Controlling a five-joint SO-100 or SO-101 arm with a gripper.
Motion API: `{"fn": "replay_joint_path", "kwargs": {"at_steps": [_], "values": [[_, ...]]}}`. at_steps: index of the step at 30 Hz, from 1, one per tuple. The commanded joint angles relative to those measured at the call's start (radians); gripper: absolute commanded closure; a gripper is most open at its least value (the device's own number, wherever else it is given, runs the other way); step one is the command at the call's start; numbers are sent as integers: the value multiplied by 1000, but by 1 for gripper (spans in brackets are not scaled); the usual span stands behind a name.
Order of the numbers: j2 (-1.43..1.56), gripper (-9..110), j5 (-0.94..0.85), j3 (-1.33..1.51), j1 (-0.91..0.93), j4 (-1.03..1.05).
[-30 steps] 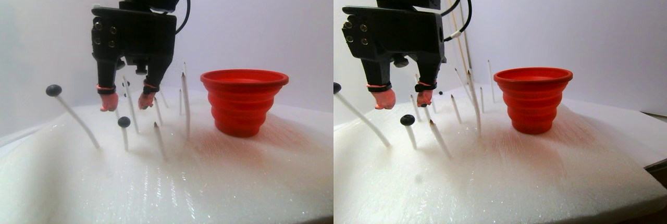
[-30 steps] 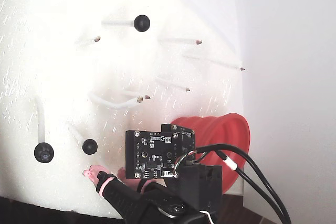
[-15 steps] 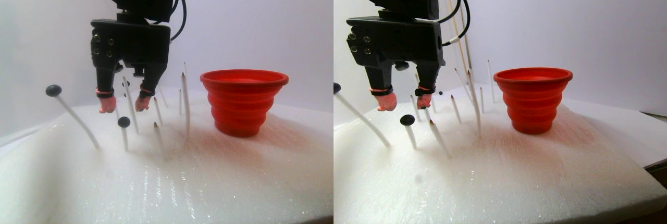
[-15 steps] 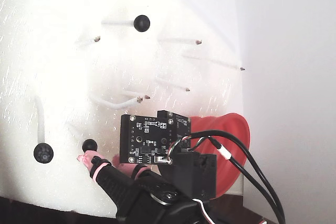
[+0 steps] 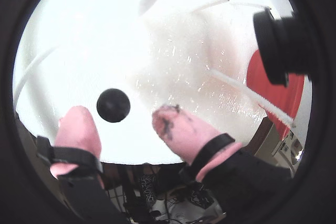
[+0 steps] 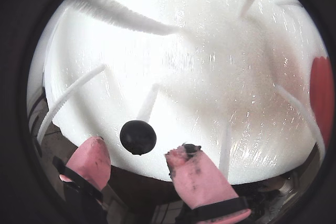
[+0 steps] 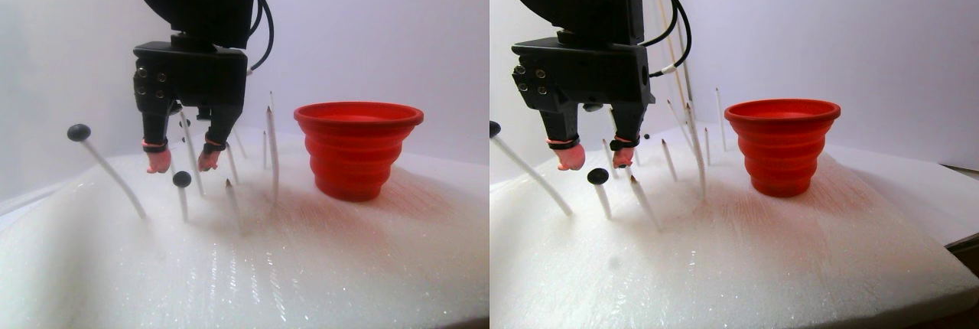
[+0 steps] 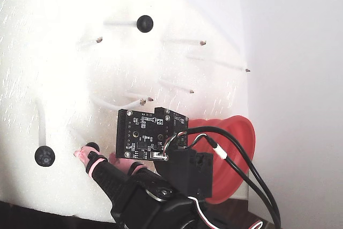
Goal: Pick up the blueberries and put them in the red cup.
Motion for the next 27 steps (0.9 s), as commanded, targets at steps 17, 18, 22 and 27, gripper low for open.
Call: {"fn": "replay_joint_path", "kwargs": {"at_steps": [17, 18, 22, 27], "values": [[-55, 79, 8, -41, -37, -71], [-60, 79, 6, -43, -37, -74], [-84, 79, 2, -46, -32, -98], [-110, 79, 0, -52, -31, -118]]}}
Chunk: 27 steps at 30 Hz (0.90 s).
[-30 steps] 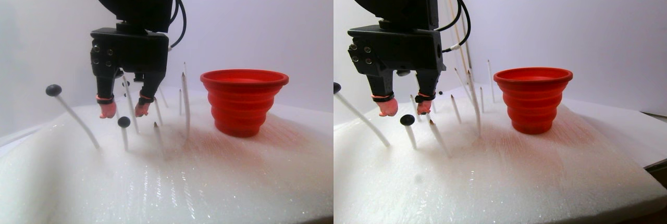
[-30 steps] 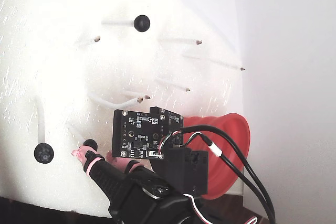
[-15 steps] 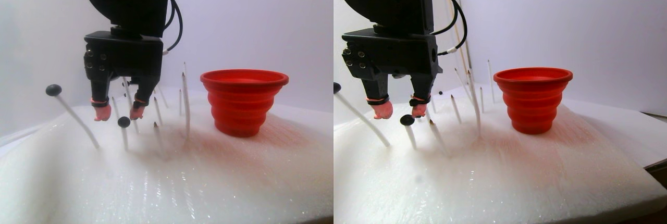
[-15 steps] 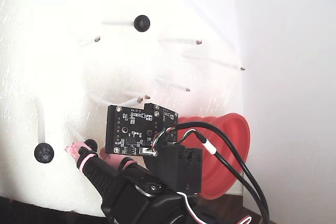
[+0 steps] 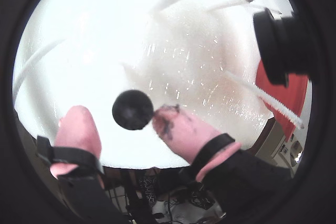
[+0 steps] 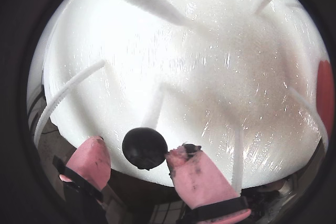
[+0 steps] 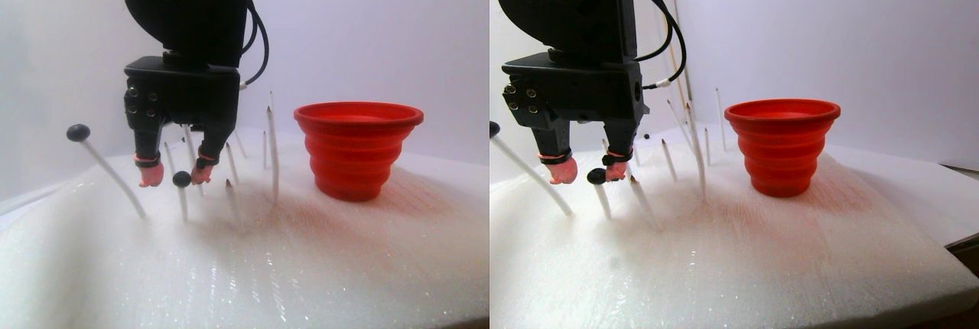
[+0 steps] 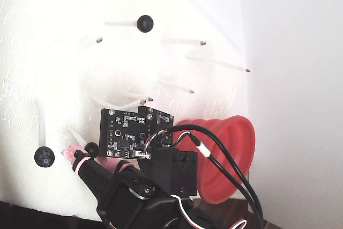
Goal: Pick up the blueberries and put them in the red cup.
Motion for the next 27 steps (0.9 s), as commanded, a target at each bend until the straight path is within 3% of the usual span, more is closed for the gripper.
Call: {"fn": "replay_joint_path", "kwargs": {"at_steps": [1, 27], "values": [[5, 79, -5, -35, -8, -28], [-40, 84, -2, -43, 0, -64]]}}
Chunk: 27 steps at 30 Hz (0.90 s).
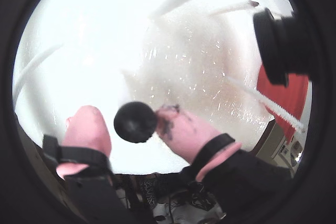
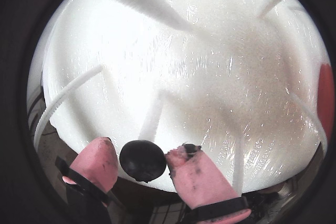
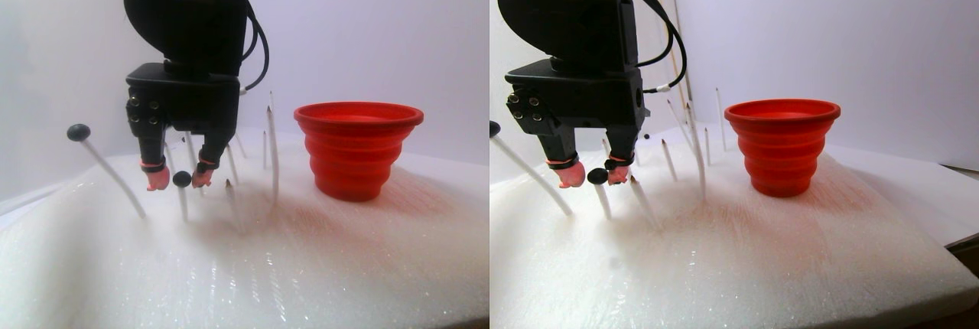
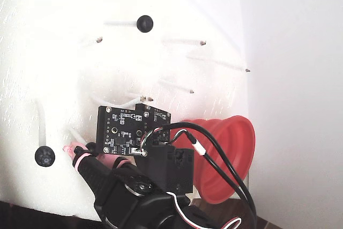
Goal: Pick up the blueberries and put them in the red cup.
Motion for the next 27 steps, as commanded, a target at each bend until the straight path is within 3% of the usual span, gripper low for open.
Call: {"fn": "replay_joint_path", "kwargs": {"at_steps": [1, 27], "values": [[9, 85, 0, -28, 0, -15], [63, 88, -8, -12, 5, -15]]}}
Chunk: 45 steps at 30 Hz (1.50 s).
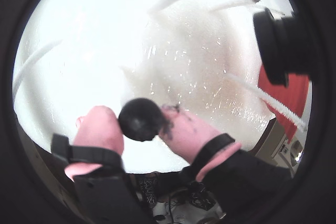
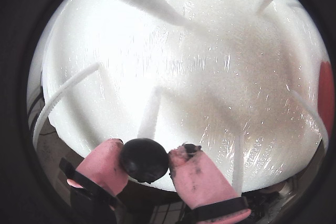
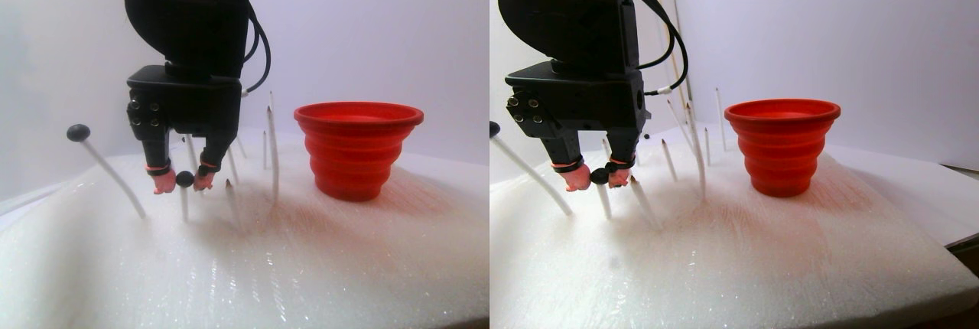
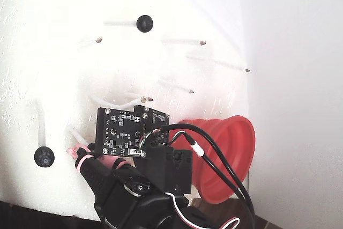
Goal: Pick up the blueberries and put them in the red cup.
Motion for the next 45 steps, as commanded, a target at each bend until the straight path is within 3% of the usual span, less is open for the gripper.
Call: {"fn": "replay_joint_path", "kwargs": {"at_steps": [1, 45], "values": [[86, 88, -8, -11, -2, -6], [617, 89, -57, 97, 117, 353]]}}
